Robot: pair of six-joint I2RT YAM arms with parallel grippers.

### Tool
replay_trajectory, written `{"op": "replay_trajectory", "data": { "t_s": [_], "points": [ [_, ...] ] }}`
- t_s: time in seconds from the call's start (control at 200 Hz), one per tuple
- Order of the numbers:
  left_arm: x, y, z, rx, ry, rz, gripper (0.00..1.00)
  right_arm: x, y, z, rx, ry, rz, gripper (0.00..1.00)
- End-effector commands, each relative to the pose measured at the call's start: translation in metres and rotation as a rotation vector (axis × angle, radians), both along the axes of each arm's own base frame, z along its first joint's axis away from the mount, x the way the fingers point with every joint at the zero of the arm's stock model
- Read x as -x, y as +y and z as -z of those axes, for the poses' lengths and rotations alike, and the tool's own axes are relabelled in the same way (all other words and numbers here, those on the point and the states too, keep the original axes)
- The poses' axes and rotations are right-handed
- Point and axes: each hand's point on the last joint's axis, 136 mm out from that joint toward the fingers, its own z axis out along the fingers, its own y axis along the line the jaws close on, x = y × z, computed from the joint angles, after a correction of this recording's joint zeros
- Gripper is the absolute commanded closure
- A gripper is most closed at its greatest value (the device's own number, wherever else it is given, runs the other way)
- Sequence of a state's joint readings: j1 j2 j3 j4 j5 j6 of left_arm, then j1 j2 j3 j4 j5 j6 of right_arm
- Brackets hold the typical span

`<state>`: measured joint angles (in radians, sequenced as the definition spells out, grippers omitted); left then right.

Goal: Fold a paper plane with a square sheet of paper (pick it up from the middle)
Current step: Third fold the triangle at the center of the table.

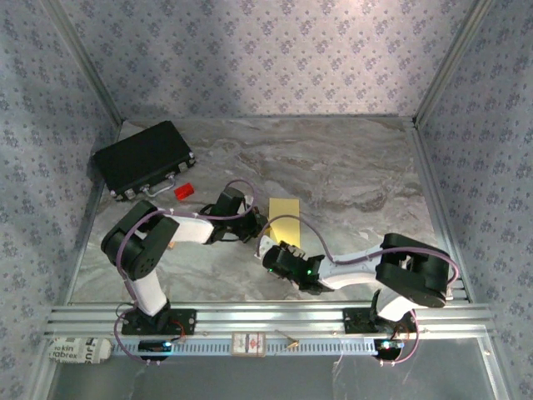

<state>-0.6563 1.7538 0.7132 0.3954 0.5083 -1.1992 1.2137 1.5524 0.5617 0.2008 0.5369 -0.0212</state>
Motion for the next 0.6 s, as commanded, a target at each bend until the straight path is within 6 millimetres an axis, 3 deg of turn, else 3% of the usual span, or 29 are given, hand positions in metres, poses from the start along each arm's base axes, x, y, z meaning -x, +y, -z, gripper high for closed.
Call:
{"op": "replay_trajectory", "data": {
  "t_s": [0.0, 0.155, 0.595],
  "points": [
    [-0.0023, 0.0022, -0.0117, 0.018, -0.021, -0.016, 1.00, -0.0057, 0.0007, -0.0101, -0.014, -0.040, 0.032, 0.70],
    [-0.0029, 0.0024, -0.0119, 0.017, -0.020, -0.018, 1.00, -0.0068, -0.0013, -0.0148, -0.031, -0.049, 0.042, 0.80],
    [-0.0028, 0.0033, -0.0111, 0.013, -0.018, -0.023, 1.00, -0.0090, -0.0060, -0.0170, -0.044, -0.050, 0.070, 0.94]
  ]
}}
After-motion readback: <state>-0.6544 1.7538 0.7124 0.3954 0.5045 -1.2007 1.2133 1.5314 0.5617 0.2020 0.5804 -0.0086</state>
